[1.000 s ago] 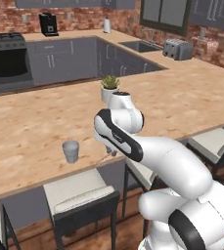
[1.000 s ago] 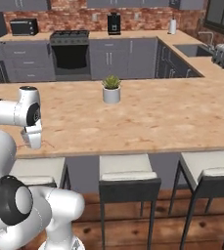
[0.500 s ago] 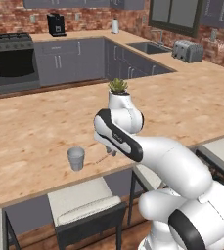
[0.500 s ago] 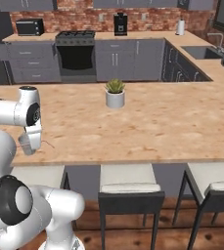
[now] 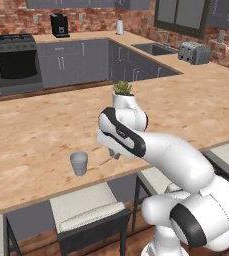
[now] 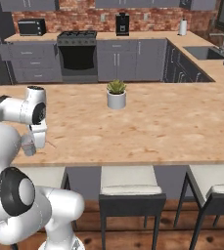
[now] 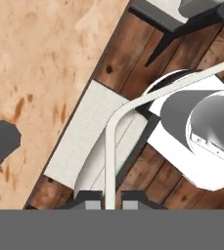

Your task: Take a straw from the drawer in front and place it inside the glass cup on the dining counter.

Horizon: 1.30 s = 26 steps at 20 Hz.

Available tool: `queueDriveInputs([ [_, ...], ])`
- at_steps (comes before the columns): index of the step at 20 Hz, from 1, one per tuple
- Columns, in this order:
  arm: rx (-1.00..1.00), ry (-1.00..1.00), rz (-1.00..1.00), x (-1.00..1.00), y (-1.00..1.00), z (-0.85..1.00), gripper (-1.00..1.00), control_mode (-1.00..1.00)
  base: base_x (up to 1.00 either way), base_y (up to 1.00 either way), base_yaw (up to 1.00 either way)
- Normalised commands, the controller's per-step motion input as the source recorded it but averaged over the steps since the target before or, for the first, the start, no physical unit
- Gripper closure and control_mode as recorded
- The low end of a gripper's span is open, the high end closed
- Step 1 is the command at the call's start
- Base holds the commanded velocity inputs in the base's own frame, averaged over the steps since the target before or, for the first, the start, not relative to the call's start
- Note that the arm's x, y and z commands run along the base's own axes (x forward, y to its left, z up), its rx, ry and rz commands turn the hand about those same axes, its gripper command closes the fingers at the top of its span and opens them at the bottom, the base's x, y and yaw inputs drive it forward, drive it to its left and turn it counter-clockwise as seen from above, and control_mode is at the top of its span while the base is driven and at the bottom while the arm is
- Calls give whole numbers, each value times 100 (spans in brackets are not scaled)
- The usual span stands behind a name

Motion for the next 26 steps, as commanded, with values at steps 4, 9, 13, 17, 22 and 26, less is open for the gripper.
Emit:
queueDriveInputs([
  [4,-4,3,0,54,0,37,100,-100,0,0,0],
  [9,-27,-10,0,28,7,24,100,-100,0,0,0],
  [13,-49,-21,0,24,36,-4,100,-100,0,0,0],
  [17,-45,-25,-1,26,32,0,100,-100,0,0,0],
  [22,-33,-17,-1,10,19,4,100,-100,0,0,0],
  [26,-32,-15,0,2,13,0,100,-100,0,0,0],
])
